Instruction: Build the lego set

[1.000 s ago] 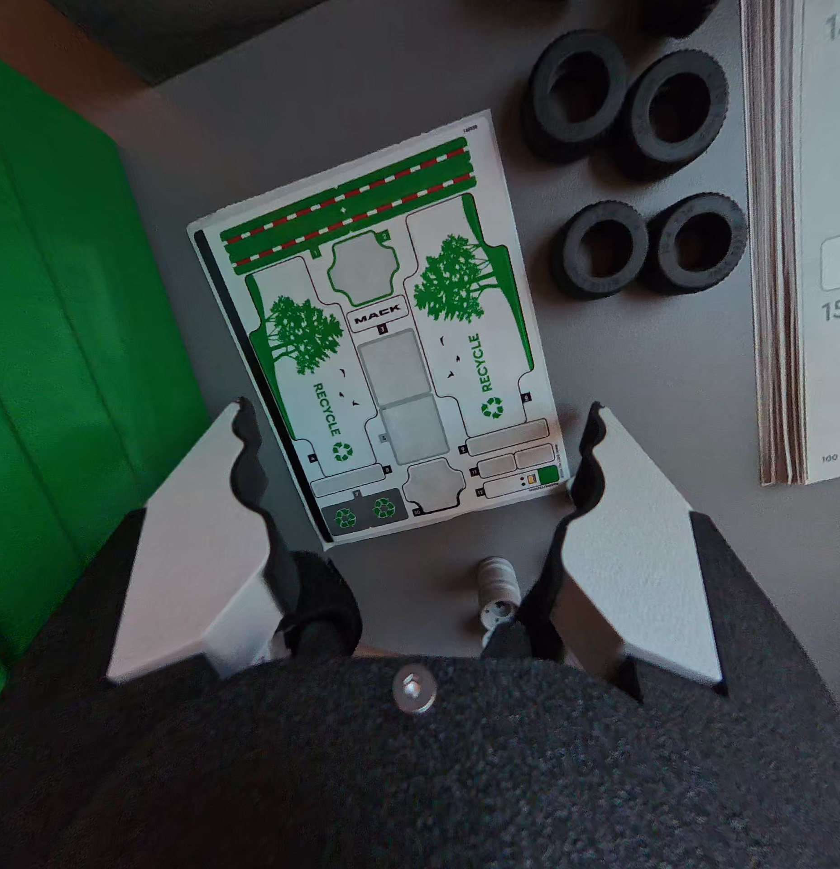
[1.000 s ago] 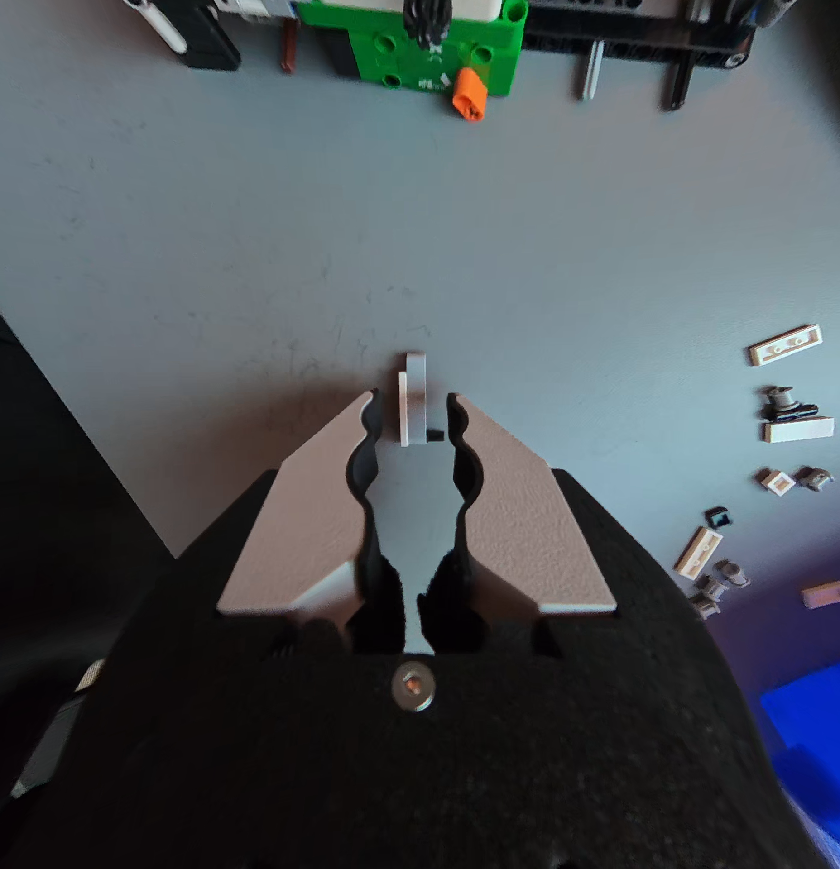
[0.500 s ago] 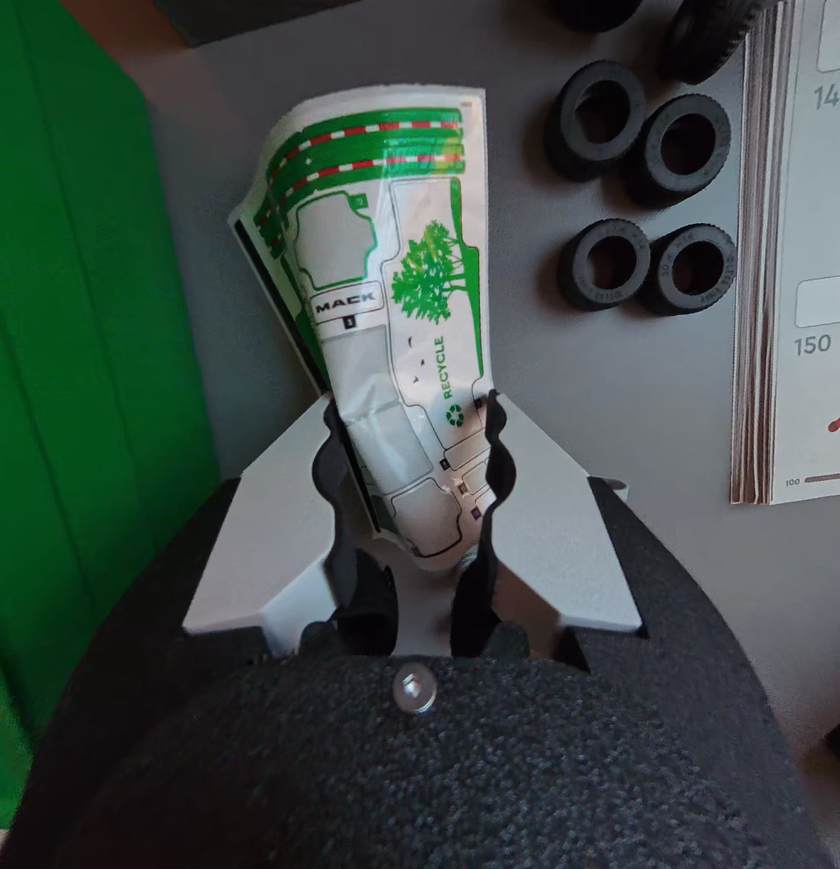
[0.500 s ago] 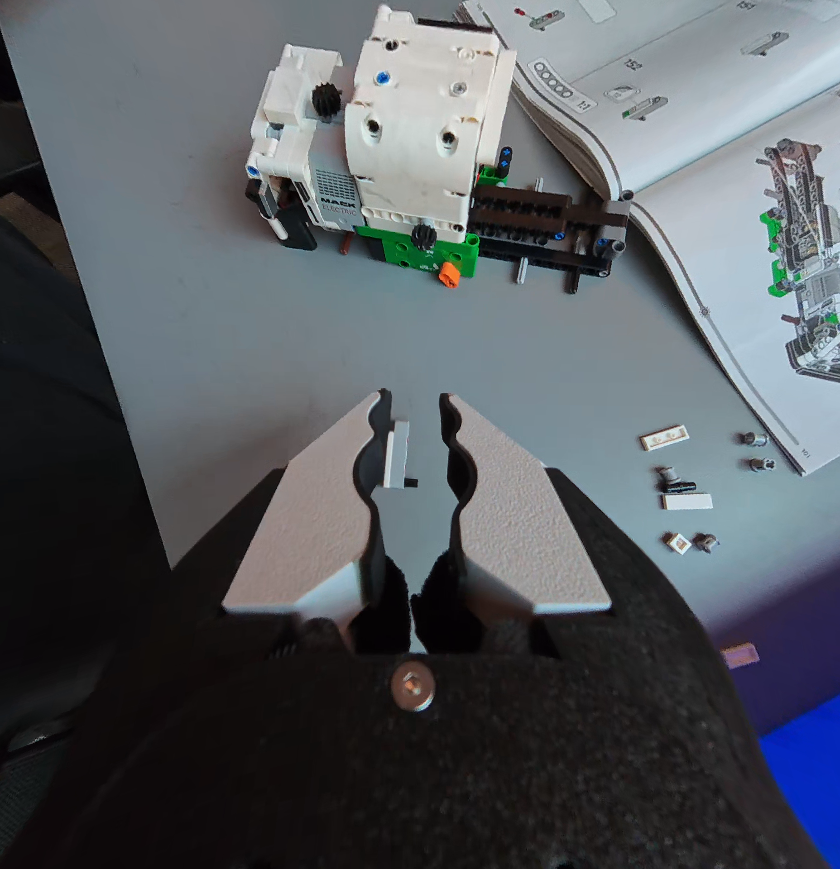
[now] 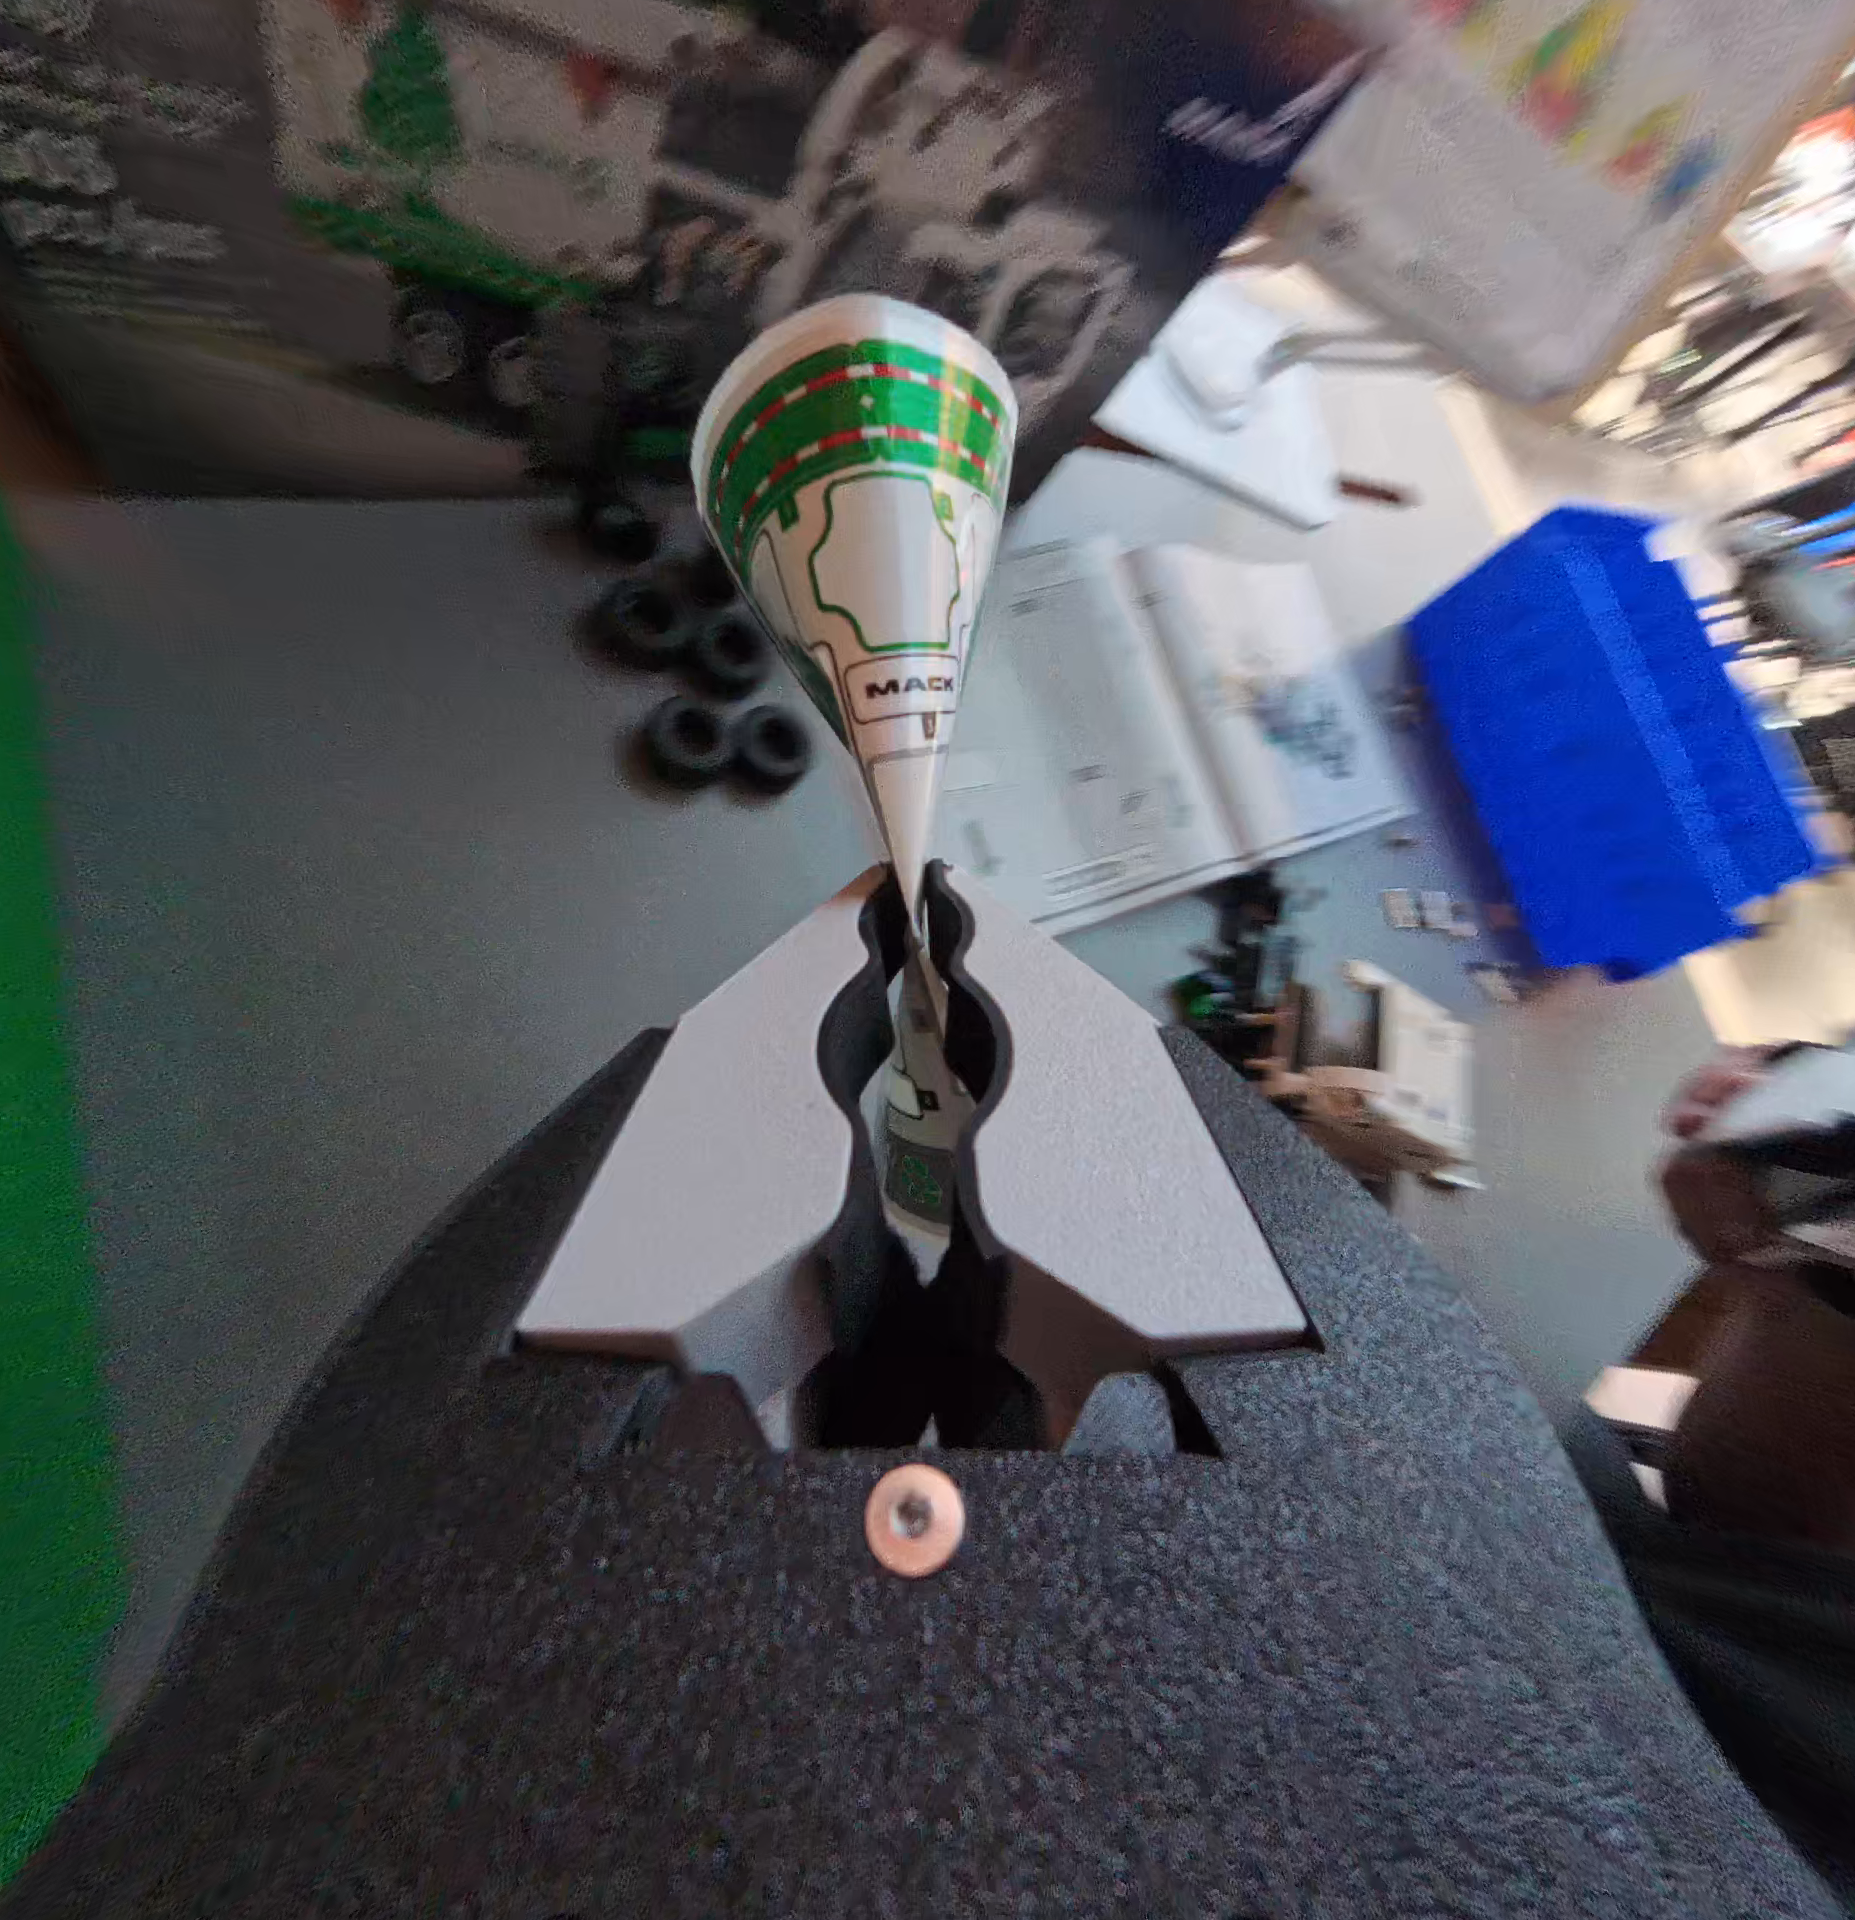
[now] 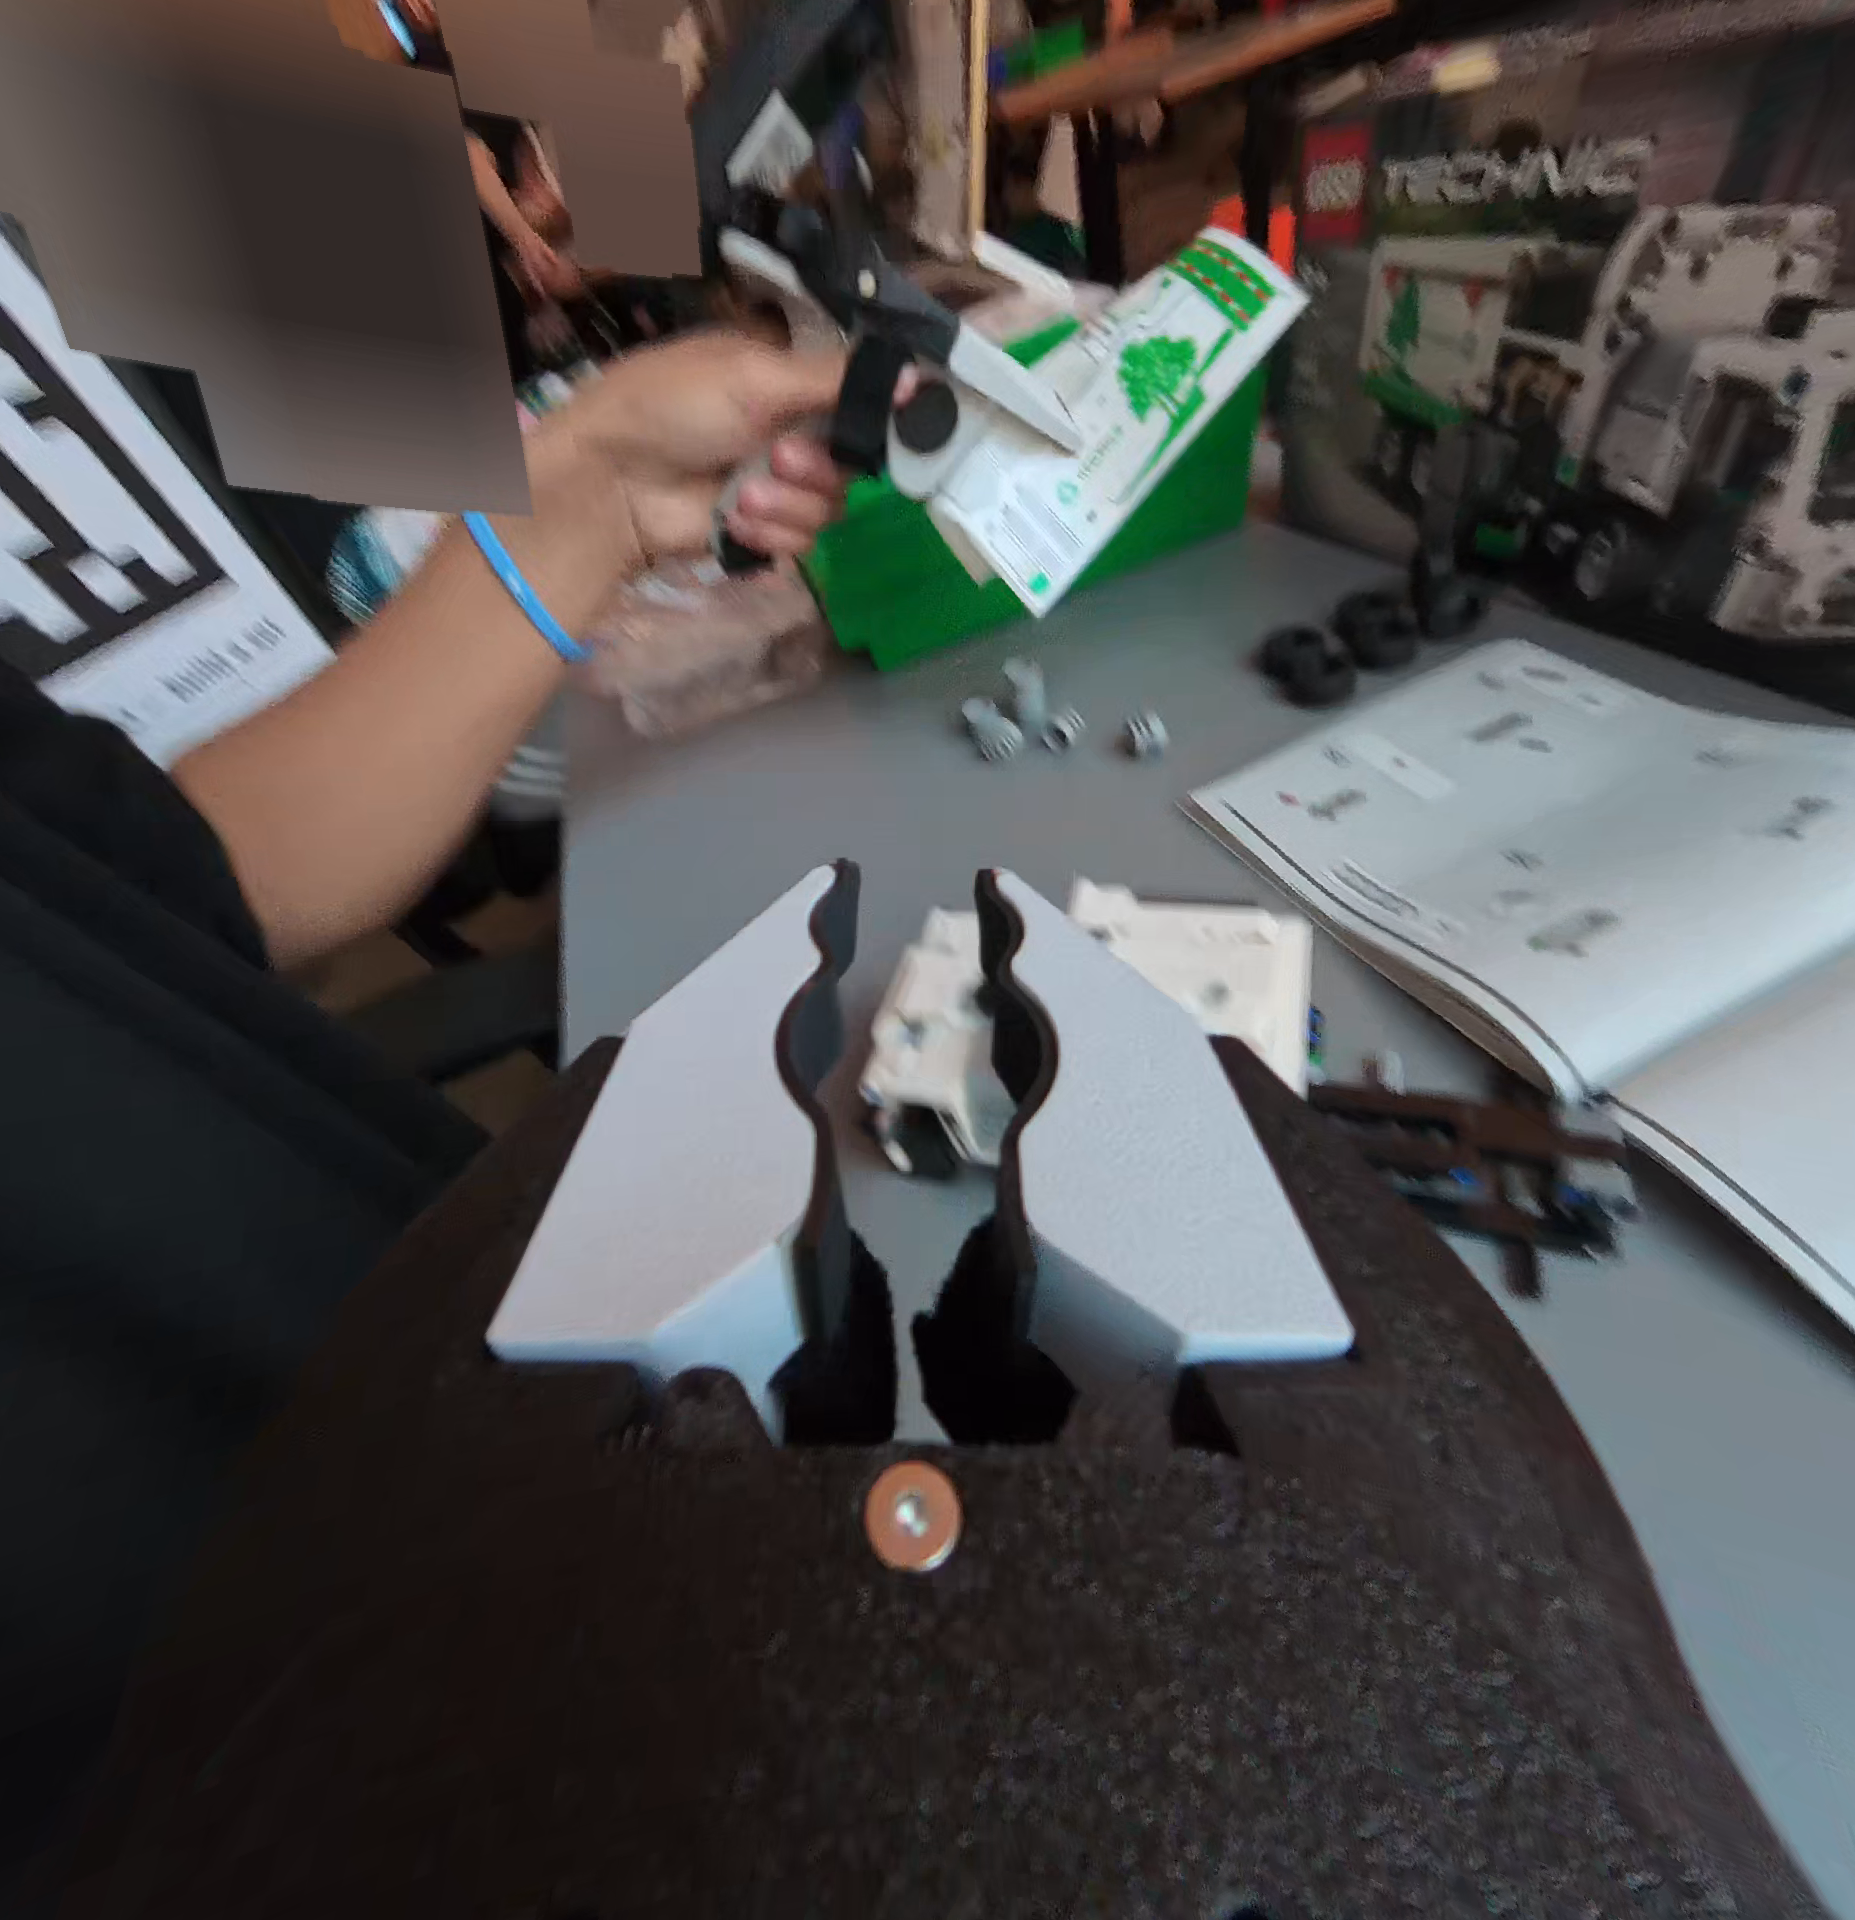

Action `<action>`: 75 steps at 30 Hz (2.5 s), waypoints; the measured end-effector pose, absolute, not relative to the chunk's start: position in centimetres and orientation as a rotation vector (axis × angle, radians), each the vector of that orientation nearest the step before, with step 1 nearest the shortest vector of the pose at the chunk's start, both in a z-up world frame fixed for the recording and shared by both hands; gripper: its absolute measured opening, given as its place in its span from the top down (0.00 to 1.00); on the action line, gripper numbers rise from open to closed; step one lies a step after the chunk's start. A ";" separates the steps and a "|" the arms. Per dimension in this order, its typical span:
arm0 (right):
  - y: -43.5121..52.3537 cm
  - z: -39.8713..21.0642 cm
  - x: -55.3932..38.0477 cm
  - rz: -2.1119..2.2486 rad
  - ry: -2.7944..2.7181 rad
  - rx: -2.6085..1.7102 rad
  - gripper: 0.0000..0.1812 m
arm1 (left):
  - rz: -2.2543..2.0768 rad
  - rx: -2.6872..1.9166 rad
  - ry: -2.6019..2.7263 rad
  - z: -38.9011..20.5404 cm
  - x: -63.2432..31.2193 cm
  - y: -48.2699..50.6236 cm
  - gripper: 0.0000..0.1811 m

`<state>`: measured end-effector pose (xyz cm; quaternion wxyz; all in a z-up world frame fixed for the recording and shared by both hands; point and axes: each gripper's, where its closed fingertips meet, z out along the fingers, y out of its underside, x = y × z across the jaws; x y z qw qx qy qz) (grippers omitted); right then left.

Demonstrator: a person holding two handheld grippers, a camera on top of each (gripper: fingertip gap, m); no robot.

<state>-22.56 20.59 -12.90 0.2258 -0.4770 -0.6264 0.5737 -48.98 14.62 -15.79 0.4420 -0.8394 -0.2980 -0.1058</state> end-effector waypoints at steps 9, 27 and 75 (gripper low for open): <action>12.8 -8.4 -27.9 2.145 -1.578 -1.378 0.81 | -0.800 -1.646 -0.297 -4.7 -30.4 12.5 0.99; 9.2 -6.5 -15.9 2.672 -1.054 -1.175 1.00 | -0.922 -1.440 -0.179 -9.3 -14.0 4.0 0.77; 6.4 -10.9 -12.8 1.123 -1.828 -0.751 0.84 | -0.911 -1.508 -0.168 -10.8 -13.7 6.1 1.00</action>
